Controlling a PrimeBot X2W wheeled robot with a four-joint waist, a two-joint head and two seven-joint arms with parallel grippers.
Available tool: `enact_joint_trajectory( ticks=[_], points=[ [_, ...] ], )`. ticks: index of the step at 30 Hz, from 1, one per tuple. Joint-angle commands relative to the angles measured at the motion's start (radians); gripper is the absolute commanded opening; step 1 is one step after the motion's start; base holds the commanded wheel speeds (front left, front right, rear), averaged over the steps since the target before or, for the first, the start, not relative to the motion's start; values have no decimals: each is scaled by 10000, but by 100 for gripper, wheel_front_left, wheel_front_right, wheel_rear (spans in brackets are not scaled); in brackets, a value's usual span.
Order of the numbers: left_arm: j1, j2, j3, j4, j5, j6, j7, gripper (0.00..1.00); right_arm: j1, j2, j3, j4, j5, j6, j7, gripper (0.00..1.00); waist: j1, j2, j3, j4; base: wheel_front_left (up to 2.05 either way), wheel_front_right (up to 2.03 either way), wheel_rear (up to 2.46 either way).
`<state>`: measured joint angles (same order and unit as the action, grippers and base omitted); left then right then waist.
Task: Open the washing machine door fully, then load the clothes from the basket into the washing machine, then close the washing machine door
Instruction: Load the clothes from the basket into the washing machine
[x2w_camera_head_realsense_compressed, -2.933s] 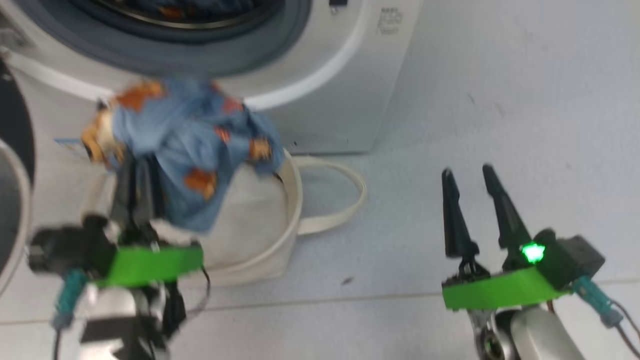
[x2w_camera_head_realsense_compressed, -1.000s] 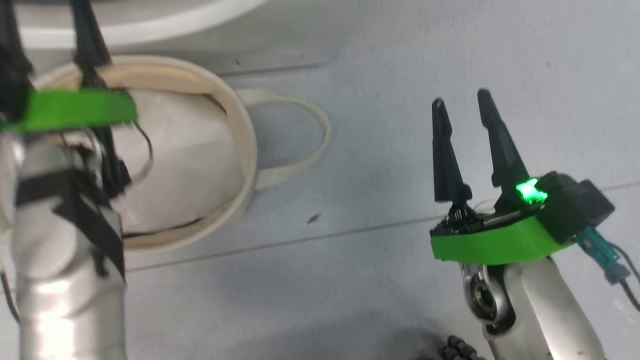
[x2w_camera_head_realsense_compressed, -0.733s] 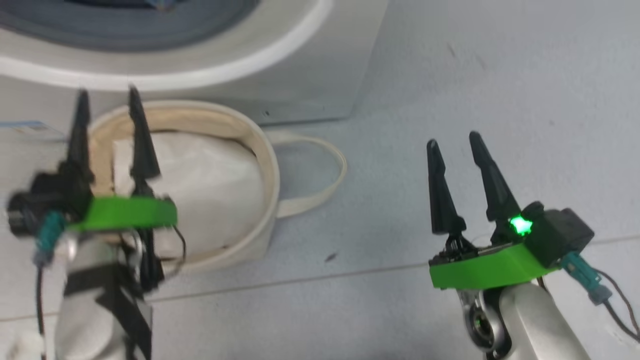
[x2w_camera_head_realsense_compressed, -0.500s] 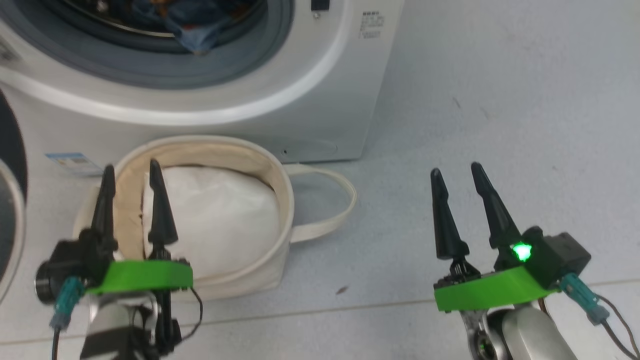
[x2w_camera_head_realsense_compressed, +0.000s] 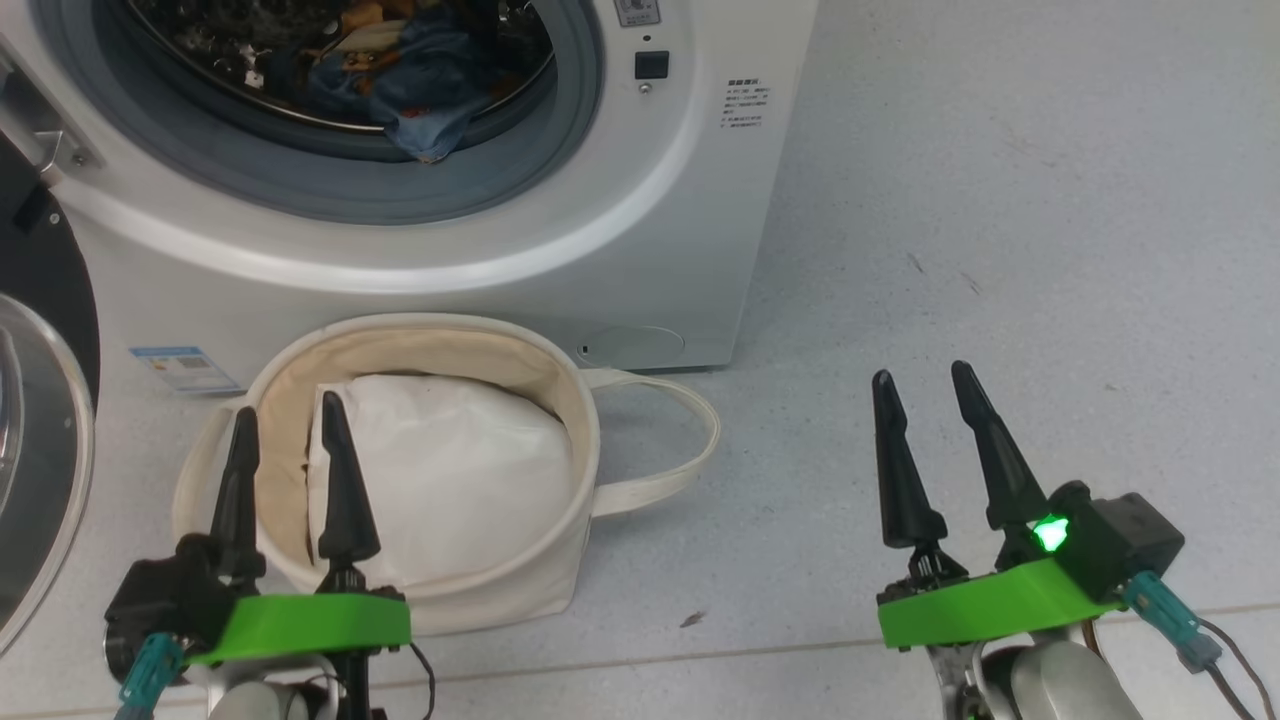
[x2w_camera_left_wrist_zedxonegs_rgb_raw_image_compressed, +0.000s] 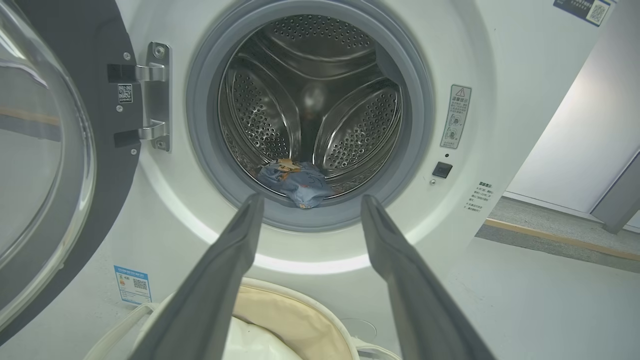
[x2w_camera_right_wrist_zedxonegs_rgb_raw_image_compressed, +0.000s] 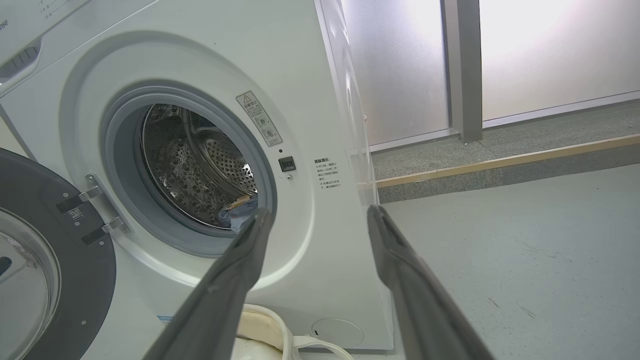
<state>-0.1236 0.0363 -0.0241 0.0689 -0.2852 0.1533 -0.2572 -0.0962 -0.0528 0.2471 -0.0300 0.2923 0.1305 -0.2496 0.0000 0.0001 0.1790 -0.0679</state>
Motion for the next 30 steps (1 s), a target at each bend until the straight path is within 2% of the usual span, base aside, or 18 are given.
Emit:
enact_joint_trajectory(
  ticks=[1,7,11,30],
  points=[
    [-156,140,212,-386,53,-26,-45,100,-50,26,241,-285,53,2,-122,100,0,-1,-18,2,0,0,0],
    [-159,140,-72,-555,194,-96,-45,100,-2,26,231,-268,48,2,-122,100,0,-1,-61,11,0,0,0],
    [-100,140,-344,-568,54,-414,-45,100,41,26,162,-197,-6,2,-122,100,0,-1,-132,39,0,0,0],
    [-24,139,-825,-392,233,-150,-46,100,198,26,-445,361,-635,2,-122,100,0,-1,-352,112,0,0,0]
  ],
)
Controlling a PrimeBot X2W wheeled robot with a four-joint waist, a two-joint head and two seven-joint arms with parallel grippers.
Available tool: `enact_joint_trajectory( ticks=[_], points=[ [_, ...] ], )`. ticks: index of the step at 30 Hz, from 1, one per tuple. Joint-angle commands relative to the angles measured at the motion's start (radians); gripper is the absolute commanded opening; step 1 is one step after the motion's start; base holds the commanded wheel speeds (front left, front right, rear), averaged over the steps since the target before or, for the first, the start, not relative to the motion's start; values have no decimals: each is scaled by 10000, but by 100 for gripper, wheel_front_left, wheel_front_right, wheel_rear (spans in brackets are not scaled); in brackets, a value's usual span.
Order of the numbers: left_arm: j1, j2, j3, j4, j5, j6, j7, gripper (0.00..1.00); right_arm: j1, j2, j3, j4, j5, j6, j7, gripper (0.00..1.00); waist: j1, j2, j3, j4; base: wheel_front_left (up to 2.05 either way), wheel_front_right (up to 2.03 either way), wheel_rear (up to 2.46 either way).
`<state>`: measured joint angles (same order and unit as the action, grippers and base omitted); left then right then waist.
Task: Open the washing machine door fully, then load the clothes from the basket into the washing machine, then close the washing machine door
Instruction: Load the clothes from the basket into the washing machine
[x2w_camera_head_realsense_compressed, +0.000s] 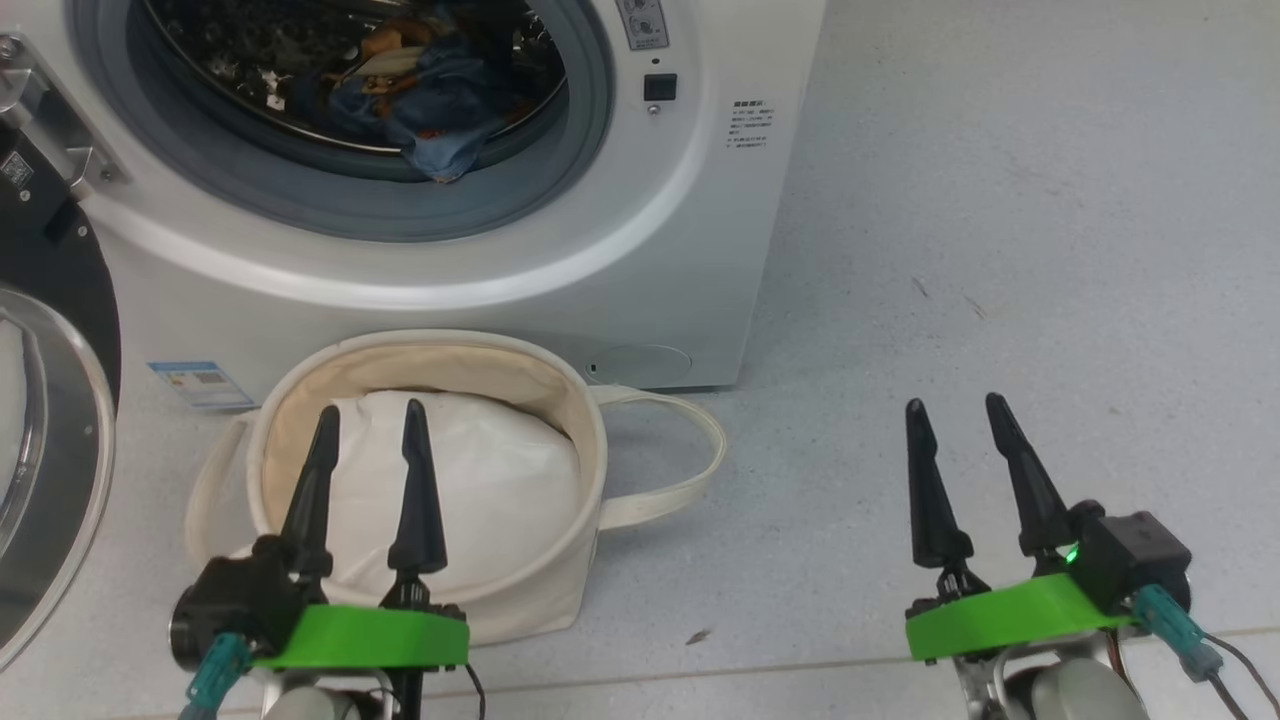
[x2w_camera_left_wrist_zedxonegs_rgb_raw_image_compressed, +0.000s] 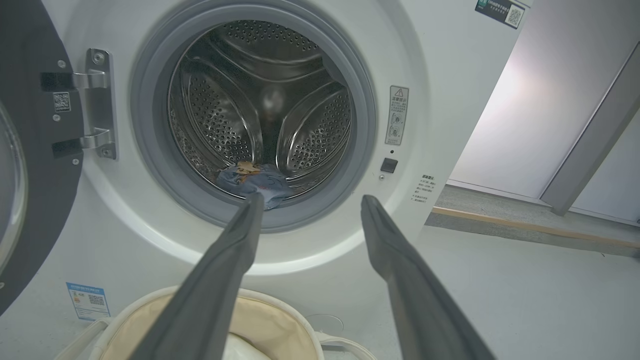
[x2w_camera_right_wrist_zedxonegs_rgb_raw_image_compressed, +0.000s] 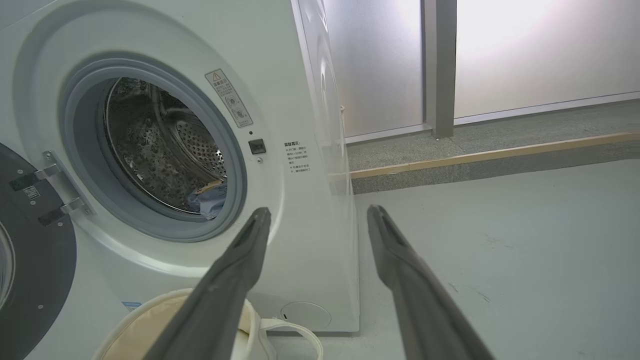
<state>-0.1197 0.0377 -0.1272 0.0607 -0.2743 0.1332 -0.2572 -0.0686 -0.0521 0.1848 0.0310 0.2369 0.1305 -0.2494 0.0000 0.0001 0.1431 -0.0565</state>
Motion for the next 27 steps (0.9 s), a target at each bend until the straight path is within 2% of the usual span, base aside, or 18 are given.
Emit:
enact_joint_trajectory(
  ticks=[1,14,16,23,26,27],
  points=[
    [-69,126,187,-320,152,65,-46,100,-83,18,149,-197,-130,2,-124,100,0,-1,24,-6,0,0,0],
    [-492,126,20,203,404,194,-46,100,-292,18,177,-54,-469,2,-124,100,0,-1,714,-410,0,0,0],
    [-825,126,148,479,249,285,-46,100,-379,18,160,-145,-464,2,-124,100,0,-1,1097,-508,0,0,0],
    [-2884,251,518,1973,1040,-119,-46,100,-888,18,50,-437,-413,2,-124,100,0,-1,3080,-951,0,0,0],
    [-4229,440,813,2667,1024,-309,-46,100,-1204,18,65,-532,-299,2,-124,100,0,-1,3921,-1092,0,0,0],
    [-4229,440,813,2667,1024,-309,-46,100,-1204,18,65,-532,-299,2,-124,100,0,-1,3921,-1092,0,0,0]
  ],
)
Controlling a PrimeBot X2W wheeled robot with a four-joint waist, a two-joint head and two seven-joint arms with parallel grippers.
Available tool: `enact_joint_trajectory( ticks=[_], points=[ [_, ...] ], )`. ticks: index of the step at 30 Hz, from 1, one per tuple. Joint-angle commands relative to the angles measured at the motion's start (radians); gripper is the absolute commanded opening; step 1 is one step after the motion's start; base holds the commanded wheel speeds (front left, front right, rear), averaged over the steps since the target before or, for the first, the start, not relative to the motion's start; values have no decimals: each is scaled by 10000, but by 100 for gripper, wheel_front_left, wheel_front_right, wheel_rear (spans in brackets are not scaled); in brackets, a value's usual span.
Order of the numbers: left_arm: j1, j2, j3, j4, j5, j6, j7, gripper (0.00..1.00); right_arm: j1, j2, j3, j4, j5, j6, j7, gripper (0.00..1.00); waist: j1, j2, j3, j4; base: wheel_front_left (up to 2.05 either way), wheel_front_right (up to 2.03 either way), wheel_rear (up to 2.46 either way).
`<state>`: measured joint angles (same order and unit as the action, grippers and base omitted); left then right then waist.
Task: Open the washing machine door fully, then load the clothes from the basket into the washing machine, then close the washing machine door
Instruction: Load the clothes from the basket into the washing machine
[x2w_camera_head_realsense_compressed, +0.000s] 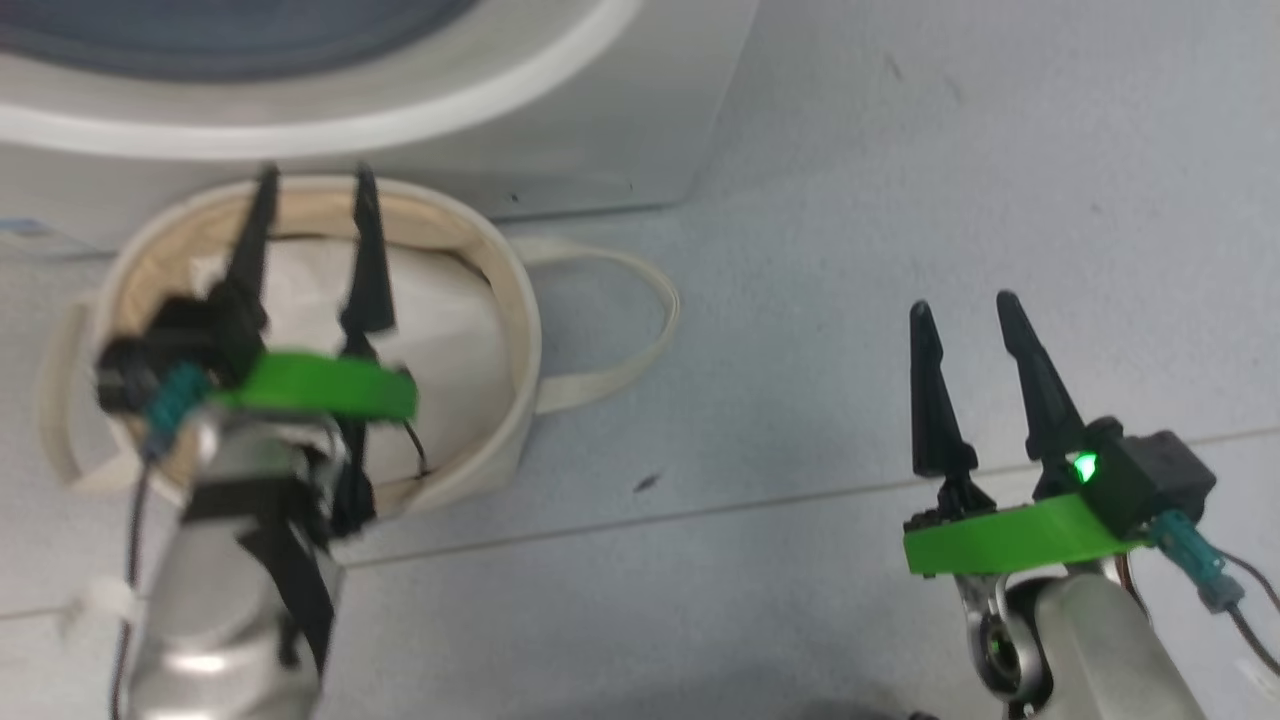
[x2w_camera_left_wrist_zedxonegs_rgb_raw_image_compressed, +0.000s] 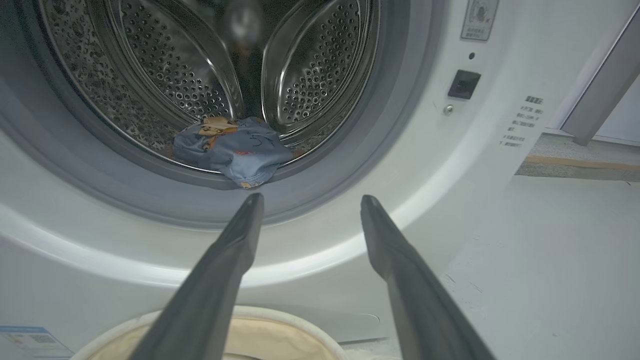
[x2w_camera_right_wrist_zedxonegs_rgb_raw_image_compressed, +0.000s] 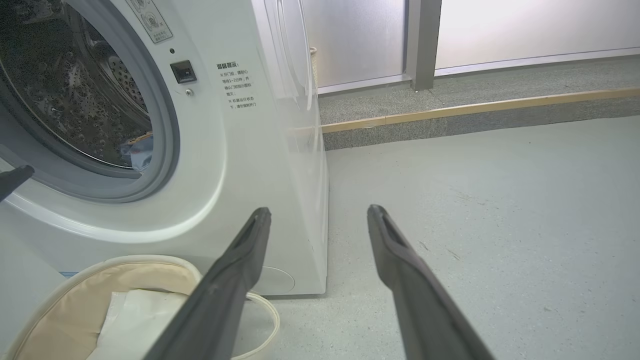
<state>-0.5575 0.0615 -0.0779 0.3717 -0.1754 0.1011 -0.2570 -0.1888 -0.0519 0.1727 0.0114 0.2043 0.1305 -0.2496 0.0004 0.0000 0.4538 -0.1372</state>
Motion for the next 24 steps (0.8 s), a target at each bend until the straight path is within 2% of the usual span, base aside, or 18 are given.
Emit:
enact_joint_trajectory(
  ticks=[1,7,12,17,24],
  points=[
    [-342,326,390,-220,95,-12,-47,100,-120,17,210,-366,67,2,-122,100,-4,0,1068,-334,0,0,0],
    [-3305,1049,673,1458,270,-8,34,100,-778,17,250,-507,366,2,-122,100,-4,0,2163,-613,0,0,0],
    [-5555,1647,571,3170,832,522,564,100,-1044,17,262,-506,543,2,-122,100,-4,0,2532,-793,0,0,0],
    [-7178,1883,745,4905,889,1135,1107,100,-1171,17,329,-507,673,2,-122,100,-4,0,2663,-1024,0,0,0],
    [-8448,1996,850,6615,665,1192,1278,100,-1187,17,290,-527,984,2,-122,100,-4,0,2698,-1319,0,0,0]
  ],
)
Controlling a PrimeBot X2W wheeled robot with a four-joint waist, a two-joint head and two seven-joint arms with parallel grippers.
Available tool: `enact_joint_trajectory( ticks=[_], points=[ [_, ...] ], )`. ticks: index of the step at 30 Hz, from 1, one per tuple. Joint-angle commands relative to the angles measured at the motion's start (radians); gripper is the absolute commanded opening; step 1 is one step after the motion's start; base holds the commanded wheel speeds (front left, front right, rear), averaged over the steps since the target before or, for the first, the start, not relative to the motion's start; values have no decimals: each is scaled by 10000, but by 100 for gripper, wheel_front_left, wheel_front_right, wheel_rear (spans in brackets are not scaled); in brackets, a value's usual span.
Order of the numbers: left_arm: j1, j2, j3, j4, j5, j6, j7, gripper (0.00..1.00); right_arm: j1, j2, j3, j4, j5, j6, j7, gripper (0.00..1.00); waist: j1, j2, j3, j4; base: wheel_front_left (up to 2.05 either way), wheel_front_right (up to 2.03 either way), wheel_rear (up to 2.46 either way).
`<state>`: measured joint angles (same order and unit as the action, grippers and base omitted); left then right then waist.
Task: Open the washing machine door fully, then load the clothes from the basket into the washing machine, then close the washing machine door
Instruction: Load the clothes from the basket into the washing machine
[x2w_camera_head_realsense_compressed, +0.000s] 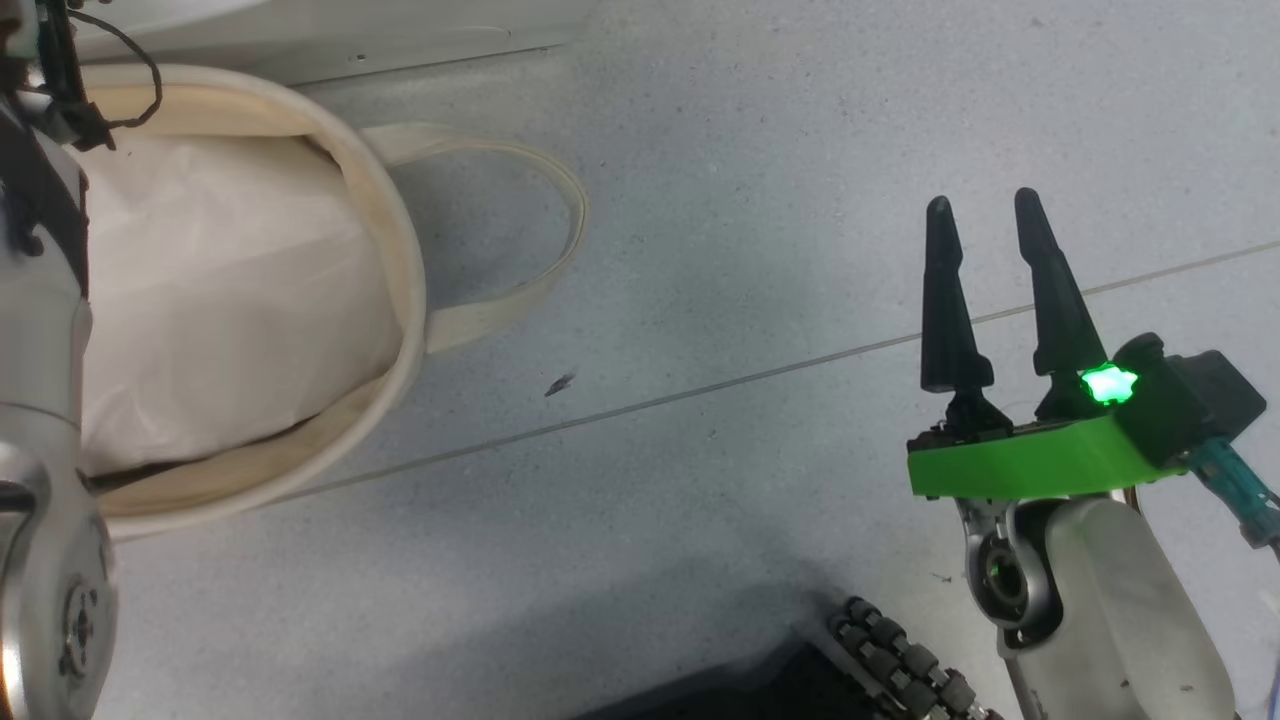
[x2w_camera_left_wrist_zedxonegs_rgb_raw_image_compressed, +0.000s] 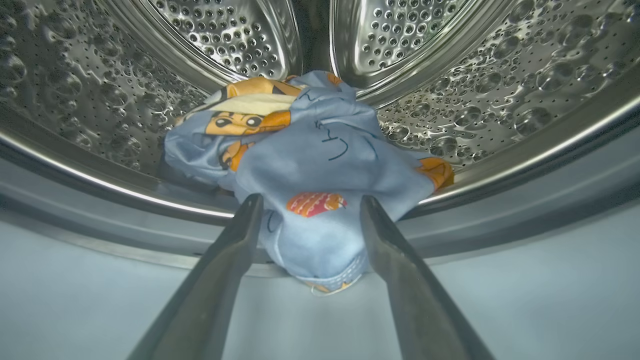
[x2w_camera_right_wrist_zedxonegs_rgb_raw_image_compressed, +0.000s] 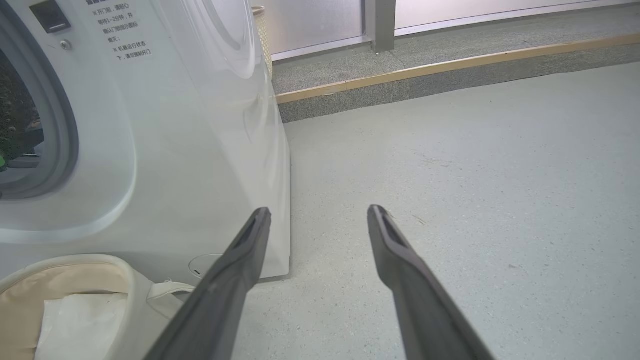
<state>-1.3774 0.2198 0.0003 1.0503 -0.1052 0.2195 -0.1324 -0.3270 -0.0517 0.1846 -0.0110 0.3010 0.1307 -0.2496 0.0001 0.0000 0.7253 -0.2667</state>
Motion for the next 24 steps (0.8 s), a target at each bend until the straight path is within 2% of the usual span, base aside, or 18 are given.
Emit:
enact_joint_trajectory(
  ticks=[1,6,7,8,15,18,24],
  points=[
    [-365,374,79,17,-92,-25,28,100,211,15,169,-296,18,0,-122,100,-1,0,-28,-33,0,0,0],
    [-824,154,249,850,-511,-318,146,100,252,15,286,-277,-15,0,-122,100,-1,0,-73,-93,0,0,0],
    [-903,111,255,979,-578,-439,173,79,258,15,298,-289,-1,0,-122,100,-1,0,-68,-102,0,0,0],
    [-1051,53,244,1224,-672,-637,245,0,273,15,315,-314,26,0,-122,100,-1,0,-36,-109,0,0,0],
    [-1820,54,108,1480,-696,-688,-332,0,281,15,419,-375,32,0,-122,100,-1,0,223,-148,0,0,0],
    [-2344,351,119,992,-621,-440,-1061,0,205,15,484,-455,87,0,-122,100,-1,0,425,-263,0,0,0],
    [-2902,704,-67,245,-279,-87,-1282,0,168,15,562,-504,183,0,-122,100,-1,0,786,-423,0,0,0]
  ],
)
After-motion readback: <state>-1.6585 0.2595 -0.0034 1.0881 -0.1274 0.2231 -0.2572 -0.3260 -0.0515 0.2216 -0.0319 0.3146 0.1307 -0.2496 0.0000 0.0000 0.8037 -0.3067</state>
